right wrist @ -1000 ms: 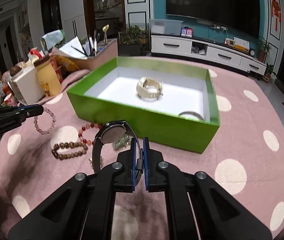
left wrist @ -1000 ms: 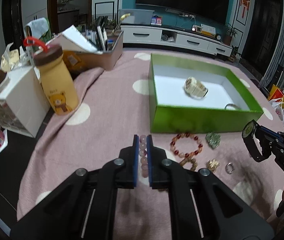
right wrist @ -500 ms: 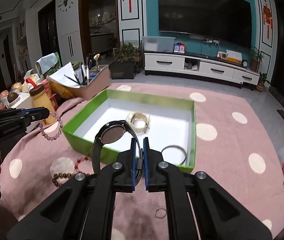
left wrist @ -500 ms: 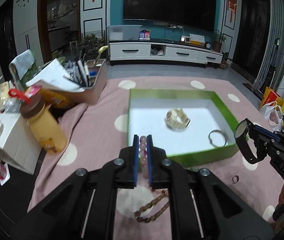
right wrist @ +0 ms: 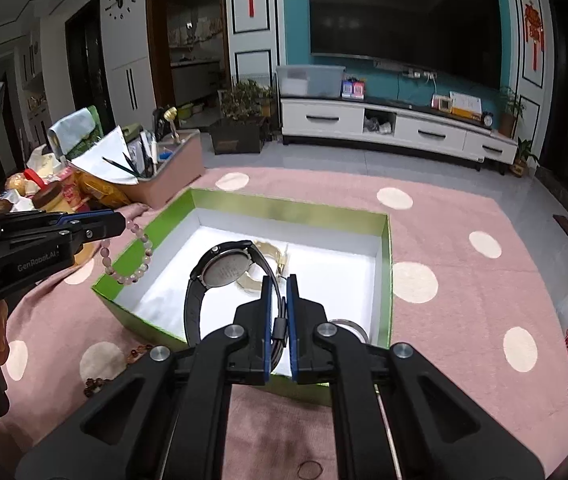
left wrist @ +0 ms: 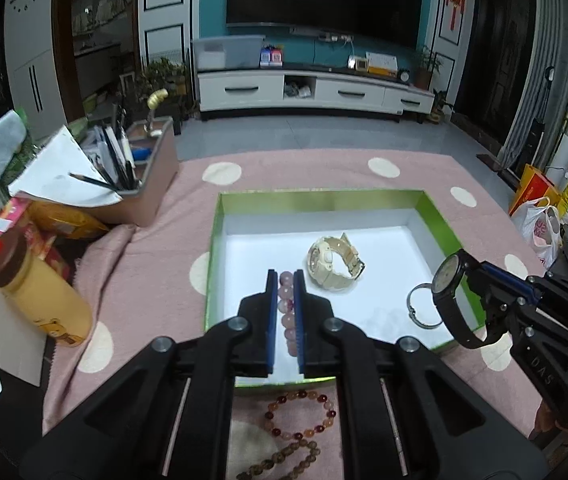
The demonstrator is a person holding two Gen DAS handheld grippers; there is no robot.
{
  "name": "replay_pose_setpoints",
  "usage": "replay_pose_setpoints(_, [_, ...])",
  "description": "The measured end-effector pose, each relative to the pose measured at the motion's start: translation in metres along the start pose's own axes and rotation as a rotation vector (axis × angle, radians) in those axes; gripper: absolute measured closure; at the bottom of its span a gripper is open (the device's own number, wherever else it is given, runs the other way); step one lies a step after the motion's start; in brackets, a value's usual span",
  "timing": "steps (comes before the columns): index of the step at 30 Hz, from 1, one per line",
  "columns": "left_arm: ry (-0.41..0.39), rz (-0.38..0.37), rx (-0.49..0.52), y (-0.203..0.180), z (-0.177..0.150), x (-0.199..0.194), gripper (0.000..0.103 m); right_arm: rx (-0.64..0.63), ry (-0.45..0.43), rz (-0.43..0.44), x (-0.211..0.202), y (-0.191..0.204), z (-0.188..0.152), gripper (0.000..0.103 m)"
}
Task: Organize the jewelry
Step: 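Carry the bracelet and black watch into the green box and release both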
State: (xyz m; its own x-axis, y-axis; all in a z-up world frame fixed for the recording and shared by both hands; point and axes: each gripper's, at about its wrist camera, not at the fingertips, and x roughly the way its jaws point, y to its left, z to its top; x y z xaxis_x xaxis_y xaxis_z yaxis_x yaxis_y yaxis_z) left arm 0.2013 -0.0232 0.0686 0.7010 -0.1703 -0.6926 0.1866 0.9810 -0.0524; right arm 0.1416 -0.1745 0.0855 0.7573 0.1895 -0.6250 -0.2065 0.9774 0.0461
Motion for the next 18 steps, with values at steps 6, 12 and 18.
replay_pose_setpoints(6, [0.09,0.012,-0.004,0.002,-0.005,0.04,0.096,0.015,0.093,-0.004,0.033,-0.006,-0.007,0.097])
replay_pose_setpoints(12, [0.139,0.027,-0.006,0.002,-0.009,0.063,0.096,0.016,0.12,-0.023,0.047,-0.008,-0.006,0.097])
replay_pose_setpoints(18, [0.13,0.017,-0.002,0.0,-0.009,0.061,0.071,0.039,0.109,-0.028,0.047,-0.015,-0.002,0.085])
